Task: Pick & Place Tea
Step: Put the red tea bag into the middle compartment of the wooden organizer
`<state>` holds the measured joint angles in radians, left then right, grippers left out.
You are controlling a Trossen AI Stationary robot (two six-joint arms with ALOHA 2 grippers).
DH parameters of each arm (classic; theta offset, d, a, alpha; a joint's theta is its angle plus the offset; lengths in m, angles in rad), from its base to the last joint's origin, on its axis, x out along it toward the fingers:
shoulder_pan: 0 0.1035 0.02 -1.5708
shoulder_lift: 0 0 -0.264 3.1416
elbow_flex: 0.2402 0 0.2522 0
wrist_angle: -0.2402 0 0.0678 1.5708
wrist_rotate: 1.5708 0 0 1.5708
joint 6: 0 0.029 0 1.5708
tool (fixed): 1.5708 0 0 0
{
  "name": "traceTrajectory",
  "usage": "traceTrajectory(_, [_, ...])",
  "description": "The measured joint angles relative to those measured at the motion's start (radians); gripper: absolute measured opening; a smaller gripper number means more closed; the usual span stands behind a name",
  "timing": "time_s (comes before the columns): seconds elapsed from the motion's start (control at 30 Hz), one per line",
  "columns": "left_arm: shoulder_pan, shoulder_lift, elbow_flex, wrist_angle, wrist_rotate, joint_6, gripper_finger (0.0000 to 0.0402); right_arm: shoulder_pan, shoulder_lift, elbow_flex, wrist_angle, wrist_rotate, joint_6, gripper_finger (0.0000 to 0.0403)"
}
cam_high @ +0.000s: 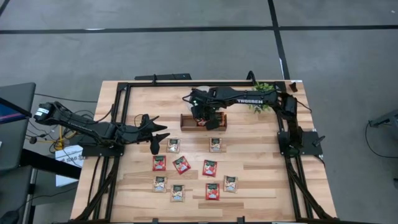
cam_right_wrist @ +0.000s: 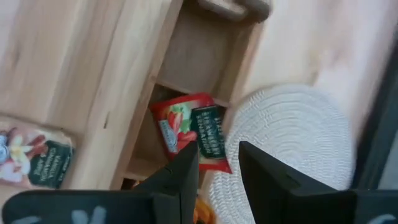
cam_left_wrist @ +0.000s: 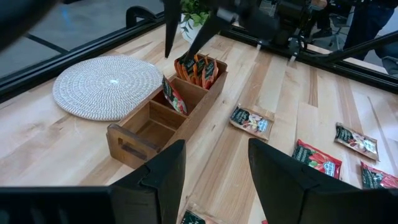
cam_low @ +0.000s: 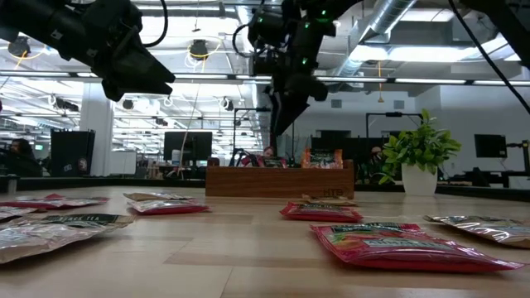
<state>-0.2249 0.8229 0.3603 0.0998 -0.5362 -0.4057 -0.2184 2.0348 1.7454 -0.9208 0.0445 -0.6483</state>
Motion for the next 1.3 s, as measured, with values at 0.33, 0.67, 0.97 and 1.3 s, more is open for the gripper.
traceTrajectory(0.33, [0.000,0.000,0.000,0.000,0.000,-0.008,0.0167,0.000,0.080,-0.002,-0.008,0.067,-0.042,0.0109])
traceTrajectory(0.67, [0.000,0.000,0.000,0.000,0.000,-0.008,0.0167,0.000,0.070,-0.002,0.001,0.059,-0.059,0.0109])
traceTrajectory(0.97, [0.000,0.000,0.000,0.007,0.000,-0.007,0.0167,-0.006,0.080,-0.002,0.027,0.051,-0.060,0.0105])
traceTrajectory(1.3, [0.000,0.000,0.000,0.007,0.002,-0.007,0.0167,-0.026,0.080,-0.002,0.031,0.024,-0.059,0.0081])
